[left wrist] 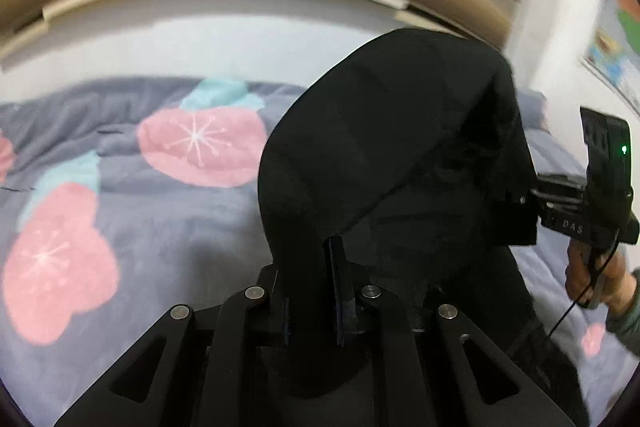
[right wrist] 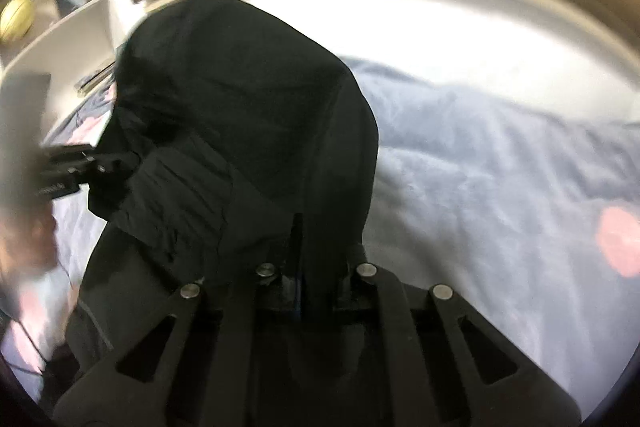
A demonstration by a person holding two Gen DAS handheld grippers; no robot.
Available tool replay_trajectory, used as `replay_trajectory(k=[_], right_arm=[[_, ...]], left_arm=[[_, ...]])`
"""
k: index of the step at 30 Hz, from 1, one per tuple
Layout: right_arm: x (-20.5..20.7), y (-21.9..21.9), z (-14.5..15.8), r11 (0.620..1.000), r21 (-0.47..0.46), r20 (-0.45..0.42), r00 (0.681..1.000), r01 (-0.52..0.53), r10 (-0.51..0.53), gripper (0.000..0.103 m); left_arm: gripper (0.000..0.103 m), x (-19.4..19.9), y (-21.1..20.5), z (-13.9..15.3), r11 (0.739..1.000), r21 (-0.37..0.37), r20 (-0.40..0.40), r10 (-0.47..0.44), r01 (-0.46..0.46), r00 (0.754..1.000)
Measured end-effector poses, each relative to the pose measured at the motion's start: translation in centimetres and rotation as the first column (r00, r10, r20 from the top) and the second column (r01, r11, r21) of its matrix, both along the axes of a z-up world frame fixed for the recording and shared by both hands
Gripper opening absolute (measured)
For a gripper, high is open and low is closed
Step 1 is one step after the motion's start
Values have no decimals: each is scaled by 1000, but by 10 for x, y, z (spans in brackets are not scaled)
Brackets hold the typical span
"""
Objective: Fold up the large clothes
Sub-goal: 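Fold the held hood down onto the jacket body with both grippers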
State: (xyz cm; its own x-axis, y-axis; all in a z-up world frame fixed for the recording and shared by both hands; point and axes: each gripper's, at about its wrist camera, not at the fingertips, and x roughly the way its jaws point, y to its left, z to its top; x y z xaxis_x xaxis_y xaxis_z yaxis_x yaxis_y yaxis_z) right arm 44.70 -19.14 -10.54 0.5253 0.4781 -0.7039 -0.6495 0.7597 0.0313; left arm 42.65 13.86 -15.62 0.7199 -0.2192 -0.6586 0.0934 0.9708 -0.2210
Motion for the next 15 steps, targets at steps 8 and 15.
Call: replay_trajectory(k=[8,15], right_arm=[[-118,-46,-40,980,-173,26,995,98,-95,18],[-128,-95,-71,962,-191,-190,954,198,-234,26]], left_arm=[[18,-127,-32,-43,996,84,-162,24,-10,986],[15,-165,8,-75,982,68,-309,191,-178,932]])
